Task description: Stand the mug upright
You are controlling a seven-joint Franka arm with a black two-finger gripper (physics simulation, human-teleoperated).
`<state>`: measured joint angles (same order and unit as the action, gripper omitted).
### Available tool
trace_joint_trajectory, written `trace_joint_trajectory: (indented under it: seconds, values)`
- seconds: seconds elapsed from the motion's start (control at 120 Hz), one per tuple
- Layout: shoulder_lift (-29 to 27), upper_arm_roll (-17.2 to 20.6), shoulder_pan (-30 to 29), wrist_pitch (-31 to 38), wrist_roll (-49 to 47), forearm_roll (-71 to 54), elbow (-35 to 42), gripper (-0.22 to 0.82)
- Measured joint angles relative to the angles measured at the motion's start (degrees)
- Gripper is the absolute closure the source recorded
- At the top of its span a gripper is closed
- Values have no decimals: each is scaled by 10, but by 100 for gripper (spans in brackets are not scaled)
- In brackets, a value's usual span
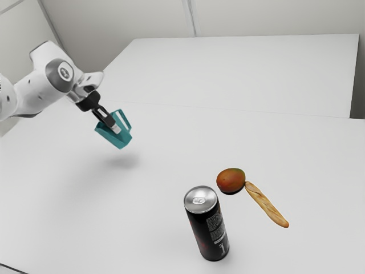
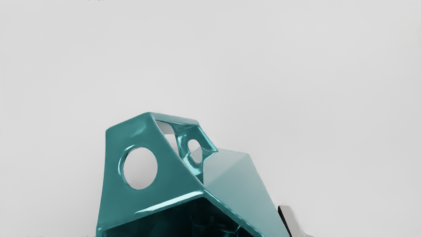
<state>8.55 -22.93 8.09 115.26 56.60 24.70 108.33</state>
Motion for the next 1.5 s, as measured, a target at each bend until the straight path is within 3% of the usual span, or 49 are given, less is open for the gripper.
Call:
trace_joint_trajectory:
  seconds: [0.142,0.283,0.933,1.5]
  values:
    - [-7,62,4,35,-41,-128,3,79]
    - [-8,86,7,58,-81,-184,21,79]
    - [-53,107,47,189,-209,-308,157,79]
    - [-56,118,50,251,-278,-351,202,79]
